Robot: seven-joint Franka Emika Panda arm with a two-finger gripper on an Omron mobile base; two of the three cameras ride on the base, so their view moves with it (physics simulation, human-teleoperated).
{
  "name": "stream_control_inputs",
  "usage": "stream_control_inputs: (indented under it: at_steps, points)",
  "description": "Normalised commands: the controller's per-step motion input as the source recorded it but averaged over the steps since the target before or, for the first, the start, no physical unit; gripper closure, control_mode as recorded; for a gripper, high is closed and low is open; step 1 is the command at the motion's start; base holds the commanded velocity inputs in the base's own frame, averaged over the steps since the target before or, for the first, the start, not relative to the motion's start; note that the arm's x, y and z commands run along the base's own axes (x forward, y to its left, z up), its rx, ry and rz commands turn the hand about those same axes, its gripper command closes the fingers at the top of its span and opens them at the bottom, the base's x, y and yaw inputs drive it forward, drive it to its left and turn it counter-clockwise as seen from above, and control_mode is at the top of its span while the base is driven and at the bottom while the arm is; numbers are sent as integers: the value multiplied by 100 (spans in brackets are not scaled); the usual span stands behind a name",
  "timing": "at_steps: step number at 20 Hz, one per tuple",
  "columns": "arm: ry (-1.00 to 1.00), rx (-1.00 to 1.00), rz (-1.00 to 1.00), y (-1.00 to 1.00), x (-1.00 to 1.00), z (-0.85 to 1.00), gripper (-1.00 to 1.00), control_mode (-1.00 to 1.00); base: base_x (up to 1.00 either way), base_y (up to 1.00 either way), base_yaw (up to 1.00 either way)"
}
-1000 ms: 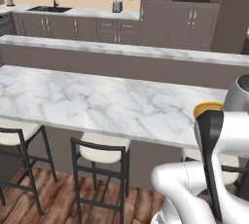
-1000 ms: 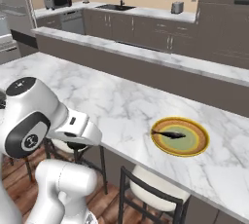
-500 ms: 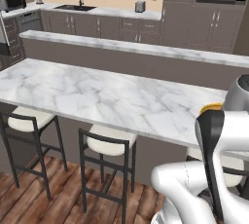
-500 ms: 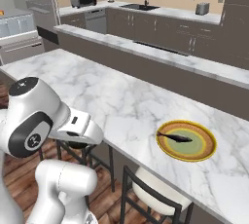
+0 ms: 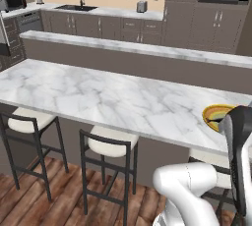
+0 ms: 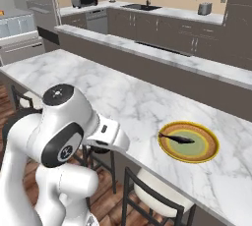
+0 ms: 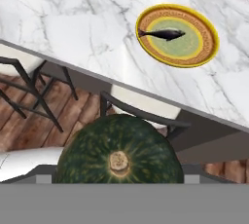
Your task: Take the cheese, fish, and squash from the fridge and place them on the plate on the dining counter to create an appetizer plate.
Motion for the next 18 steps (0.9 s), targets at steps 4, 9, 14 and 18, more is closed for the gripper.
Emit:
stream_control_inputs:
  at_steps: [4,9,14,18]
  points:
    - [-11,16,0,-95,6,-7,100,-100,0,0,0]
    - [5,18,2,-92,40,-4,100,-100,0,0,0]
    - [10,11,10,-92,87,-28,100,-100,0,0,0]
    - [12,6,11,-88,100,-50,100,-100,0,0,0]
